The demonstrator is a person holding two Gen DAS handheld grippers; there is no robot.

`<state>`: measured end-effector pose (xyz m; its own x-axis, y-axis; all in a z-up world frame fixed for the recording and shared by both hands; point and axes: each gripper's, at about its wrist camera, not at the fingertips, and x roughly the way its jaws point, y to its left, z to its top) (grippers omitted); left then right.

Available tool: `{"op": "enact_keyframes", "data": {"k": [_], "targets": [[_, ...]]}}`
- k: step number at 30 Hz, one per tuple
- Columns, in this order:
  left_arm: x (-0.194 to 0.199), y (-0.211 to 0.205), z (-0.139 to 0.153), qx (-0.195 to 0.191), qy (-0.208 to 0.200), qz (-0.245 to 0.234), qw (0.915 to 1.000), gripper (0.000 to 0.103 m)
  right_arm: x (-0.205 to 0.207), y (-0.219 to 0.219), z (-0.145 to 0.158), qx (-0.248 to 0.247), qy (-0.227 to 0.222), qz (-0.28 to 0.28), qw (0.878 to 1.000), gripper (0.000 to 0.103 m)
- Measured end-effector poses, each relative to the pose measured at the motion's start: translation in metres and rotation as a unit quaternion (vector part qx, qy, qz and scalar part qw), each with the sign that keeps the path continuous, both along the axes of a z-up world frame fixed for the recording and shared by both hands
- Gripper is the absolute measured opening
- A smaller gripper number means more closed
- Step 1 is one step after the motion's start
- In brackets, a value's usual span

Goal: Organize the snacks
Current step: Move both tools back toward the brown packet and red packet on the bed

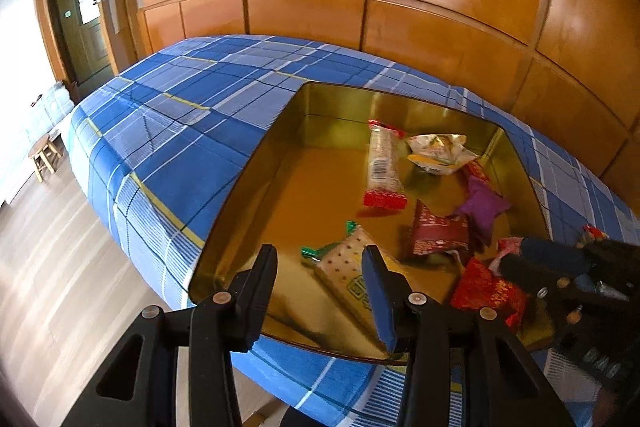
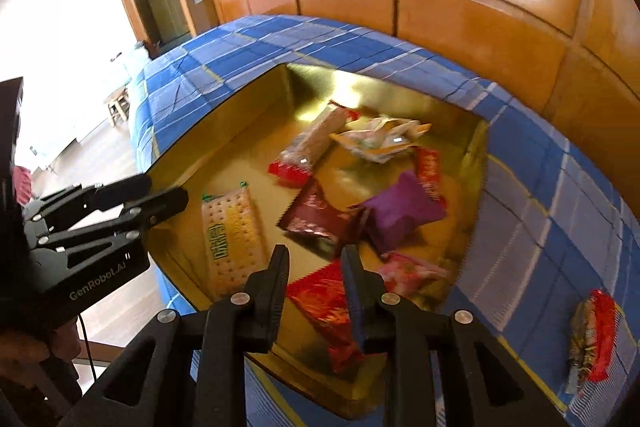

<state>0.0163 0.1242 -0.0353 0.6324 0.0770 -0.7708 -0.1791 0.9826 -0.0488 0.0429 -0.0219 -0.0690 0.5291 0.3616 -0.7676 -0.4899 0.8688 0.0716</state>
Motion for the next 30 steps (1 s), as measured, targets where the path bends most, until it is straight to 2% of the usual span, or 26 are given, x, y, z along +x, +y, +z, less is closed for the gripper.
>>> {"op": "enact_keyframes", "data": {"k": [7, 16, 30], "targets": [[0.000, -0.020, 0.002, 0.011, -0.001, -0.032, 0.9994, 0.045, 0.002, -0.046, 0.009, -0.009, -0.015, -0.043, 0.999, 0.028], [0.002, -0.049, 0.004, 0.021, 0.004, -0.076, 0.9969, 0.045, 0.008, -0.136, 0.019, -0.030, -0.020, -0.118, 0.992, 0.028], [0.010, -0.105, 0.011, 0.032, 0.007, -0.154, 0.9875, 0.045, 0.010, -0.291, 0.013, -0.063, 0.004, -0.258, 0.964, 0.028]]}}
